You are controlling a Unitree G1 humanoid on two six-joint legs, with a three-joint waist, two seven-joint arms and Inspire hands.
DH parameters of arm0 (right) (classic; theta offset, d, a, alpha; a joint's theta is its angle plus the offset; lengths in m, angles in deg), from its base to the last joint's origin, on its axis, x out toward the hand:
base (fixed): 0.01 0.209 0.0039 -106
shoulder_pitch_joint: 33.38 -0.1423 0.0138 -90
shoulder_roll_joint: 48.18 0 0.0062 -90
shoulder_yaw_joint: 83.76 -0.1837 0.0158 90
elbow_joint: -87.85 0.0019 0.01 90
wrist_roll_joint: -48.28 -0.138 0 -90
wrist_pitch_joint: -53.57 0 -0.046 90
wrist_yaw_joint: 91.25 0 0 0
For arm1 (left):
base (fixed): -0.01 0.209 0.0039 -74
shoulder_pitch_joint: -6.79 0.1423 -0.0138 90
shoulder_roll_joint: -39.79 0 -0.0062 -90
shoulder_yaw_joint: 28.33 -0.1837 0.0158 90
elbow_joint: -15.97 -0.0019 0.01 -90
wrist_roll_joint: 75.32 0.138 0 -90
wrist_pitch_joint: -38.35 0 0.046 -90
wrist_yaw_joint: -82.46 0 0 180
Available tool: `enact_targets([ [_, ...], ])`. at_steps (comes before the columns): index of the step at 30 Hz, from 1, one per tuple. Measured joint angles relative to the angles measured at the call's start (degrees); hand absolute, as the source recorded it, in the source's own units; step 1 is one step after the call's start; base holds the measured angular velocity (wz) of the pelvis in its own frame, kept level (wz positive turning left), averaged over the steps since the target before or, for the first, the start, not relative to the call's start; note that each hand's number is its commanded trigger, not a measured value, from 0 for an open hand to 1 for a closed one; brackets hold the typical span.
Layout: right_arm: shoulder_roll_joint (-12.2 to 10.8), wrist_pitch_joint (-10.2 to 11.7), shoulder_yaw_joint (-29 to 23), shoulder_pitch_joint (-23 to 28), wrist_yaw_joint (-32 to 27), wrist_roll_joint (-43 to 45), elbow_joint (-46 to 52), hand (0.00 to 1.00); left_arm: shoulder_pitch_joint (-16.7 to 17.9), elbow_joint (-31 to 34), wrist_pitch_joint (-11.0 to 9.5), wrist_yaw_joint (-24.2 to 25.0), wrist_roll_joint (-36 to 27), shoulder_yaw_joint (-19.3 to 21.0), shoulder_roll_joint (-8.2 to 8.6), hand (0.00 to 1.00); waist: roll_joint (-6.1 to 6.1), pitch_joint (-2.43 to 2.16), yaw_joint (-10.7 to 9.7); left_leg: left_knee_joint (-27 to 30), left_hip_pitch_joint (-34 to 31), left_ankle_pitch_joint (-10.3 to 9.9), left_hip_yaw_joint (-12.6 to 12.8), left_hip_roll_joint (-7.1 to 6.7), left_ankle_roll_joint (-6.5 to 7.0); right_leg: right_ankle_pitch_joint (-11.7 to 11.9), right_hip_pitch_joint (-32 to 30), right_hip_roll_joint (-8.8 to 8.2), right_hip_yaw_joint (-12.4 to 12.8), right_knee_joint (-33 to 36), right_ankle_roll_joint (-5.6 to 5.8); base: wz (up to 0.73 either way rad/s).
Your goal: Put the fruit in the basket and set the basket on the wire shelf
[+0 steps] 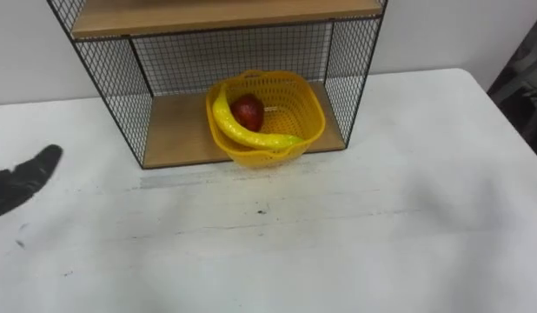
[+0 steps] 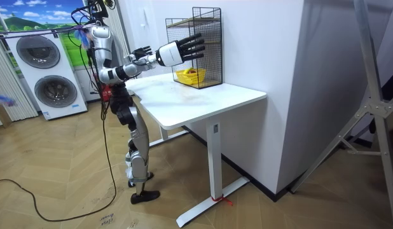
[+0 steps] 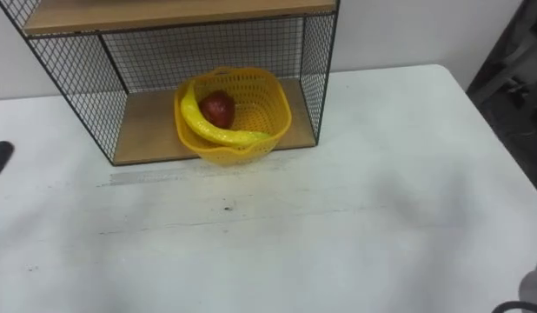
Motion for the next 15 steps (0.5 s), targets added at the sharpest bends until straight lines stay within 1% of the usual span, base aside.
enact_targets([
  [2,0.1,0.2,-1.9,0.0,-2.7,0.0,0.0,0.0,0.1,0.0,0.0,-1.9,-0.2,2.5,-0.02,0.0,-0.12,0.01,0.5,0.2,-0.3,0.0,-0.3,-0.06,-0.01,0.0,0.2,0.06,-0.5,-0.7,-0.01,0.1],
  [4,0.1,0.2,-4.1,0.1,-6.0,-0.4,0.0,0.0,0.4,0.0,-0.1,-3.9,-1.7,4.4,-0.03,0.0,-0.23,0.02,0.7,0.2,-0.8,0.0,-1.1,-0.26,0.0,0.0,0.3,-0.07,-1.2,-1.0,0.03,0.18],
  [6,0.1,0.3,-6.9,0.2,-10.2,-0.3,0.0,0.0,0.6,-0.3,-0.2,-6.7,-3.7,7.4,-0.03,0.0,-0.33,0.04,0.9,0.2,-1.0,0.0,-1.9,-0.53,0.02,-0.2,0.4,-0.27,-1.9,-1.0,0.25,0.19],
  [7,0.1,0.4,-7.6,0.3,-11.1,-0.3,0.0,0.0,0.7,-0.3,-0.2,-7.5,-3.7,8.0,-0.03,0.0,-0.35,0.03,0.9,0.2,-1.0,0.0,-2.2,-0.65,0.03,-0.3,0.4,-0.37,-2.2,-1.0,0.31,0.23],
  [9,0.4,1.4,-10.1,1.8,-14.3,-0.4,0.0,0.0,1.2,-0.4,-0.3,-10.5,-4.6,11.1,-0.1,0.0,-0.39,0.02,1.3,0.2,-1.0,0.0,-2.6,-0.86,0.06,-0.6,0.5,-0.52,-2.4,-0.9,0.52,0.12],
  [10,0.5,1.7,-10.4,2.3,-15.0,-0.3,0.0,0.0,1.6,-0.4,-0.3,-11.2,-5.3,12.0,-0.14,0.0,-0.38,0.02,1.6,0.1,-1.0,0.0,-2.6,-0.87,0.06,-0.6,0.5,-0.54,-2.5,-0.9,0.54,0.0],
  [11,0.7,2.1,-11.1,3.7,-16.6,-0.4,0.0,0.0,2.4,-0.4,-0.5,-13.0,-6.6,14.1,-0.14,0.0,-0.37,0.0,1.9,0.1,-1.0,0.0,-2.6,-0.88,0.06,-0.6,0.3,-0.54,-2.5,-0.8,0.58,0.0],
  [12,0.7,2.2,-12.7,5.0,-17.7,-0.7,0.0,0.0,3.0,-0.5,-0.6,-15.0,-7.8,15.9,-0.17,0.0,-0.38,-0.01,2.1,-0.1,-1.1,0.0,-2.7,-0.88,0.06,-0.6,0.2,-0.56,-2.5,-0.8,0.61,0.0],
  [13,0.7,2.2,-13.5,5.5,-18.6,-1.2,0.0,0.0,3.1,-0.6,-0.6,-16.1,-7.9,16.8,-0.17,0.0,-0.33,-0.04,2.5,-0.1,-1.1,0.0,-2.7,-0.88,0.06,-0.7,0.1,-0.56,-2.4,-0.7,0.61,0.0],
  [14,0.8,2.2,-15.5,6.2,-20.2,-2.4,0.0,0.0,3.7,-1.7,-0.9,-18.0,-7.9,18.6,-0.47,0.0,-0.17,-0.07,2.8,-0.2,-1.2,0.0,-2.7,-0.9,0.06,-0.7,0.0,-0.58,-2.3,-0.7,0.62,0.0],
  [15,1.1,2.2,-17.0,6.2,-22.1,-2.6,-0.1,0.0,3.8,-3.7,-1.2,-19.9,-7.9,20.2,-1.15,0.0,0.16,-0.21,2.8,-0.2,-1.2,0.0,-2.7,-0.9,0.08,-0.7,0.0,-0.6,-2.4,-0.6,0.66,0.03],
])
